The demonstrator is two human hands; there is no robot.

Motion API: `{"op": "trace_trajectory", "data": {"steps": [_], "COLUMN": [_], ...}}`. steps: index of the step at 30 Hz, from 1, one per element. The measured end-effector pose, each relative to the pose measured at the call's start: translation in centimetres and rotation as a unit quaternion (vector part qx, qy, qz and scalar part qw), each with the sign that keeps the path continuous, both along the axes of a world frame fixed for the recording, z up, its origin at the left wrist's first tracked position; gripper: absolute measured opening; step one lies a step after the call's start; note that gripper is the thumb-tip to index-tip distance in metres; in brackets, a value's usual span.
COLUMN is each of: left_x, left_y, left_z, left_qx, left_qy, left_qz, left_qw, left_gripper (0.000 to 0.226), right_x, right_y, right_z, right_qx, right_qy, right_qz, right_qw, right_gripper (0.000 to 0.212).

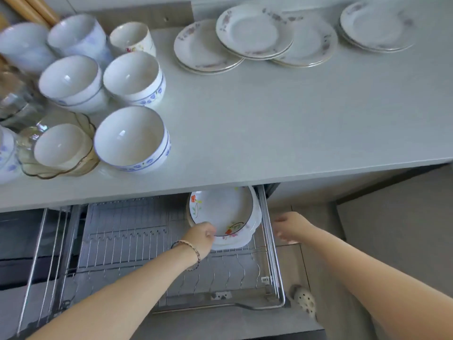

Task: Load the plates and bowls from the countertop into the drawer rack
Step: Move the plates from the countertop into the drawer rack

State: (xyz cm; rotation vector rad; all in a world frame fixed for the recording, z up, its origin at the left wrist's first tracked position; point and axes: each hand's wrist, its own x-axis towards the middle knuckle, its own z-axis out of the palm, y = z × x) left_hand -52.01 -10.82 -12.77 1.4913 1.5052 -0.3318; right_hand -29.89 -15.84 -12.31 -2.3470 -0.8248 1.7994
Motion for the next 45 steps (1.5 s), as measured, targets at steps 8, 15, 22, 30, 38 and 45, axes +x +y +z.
{"op": "trace_trajectory", "data": {"steps": [8,15,22,30,38,45], "left_x": [16.6,29.6,35.2,41.8,50.6,57.2], "left_y": [0.5,1.6,4.9,13.0,28.0,38.5], "left_z": [11.4,18.1,21.1,20.2,16.9,12.1], "left_qx": [0.116,0.148,0.146,0.149,0.179,0.157], "left_qy": [-0.048,-0.004,0.003,-0.014,0.020,0.048], "left_qz": [-0.038,-0.092,-0.050,-0.038,-0.092,-0.101], "left_qw": [0.991,0.985,0.988,0.988,0.979,0.981], "left_gripper": [0.034,0.017,0.033,0.022,0.038,0.050], "right_x": [15.4,29.0,37.0,44.5,50.5,53.8], "right_y": [-0.4,-0.3,2.7,9.4,19.5,27.7], "right_z": [13.9,21.5,24.4,22.7,17.3,11.7], "right_qx": [0.137,0.162,0.179,0.190,0.150,0.100], "right_qy": [-0.170,-0.251,-0.253,-0.253,-0.266,-0.224], "right_qz": [0.157,0.220,0.203,0.138,0.029,-0.061], "right_qw": [0.963,0.929,0.929,0.939,0.952,0.968], "right_gripper": [0.034,0.042,0.041,0.038,0.038,0.048]}}
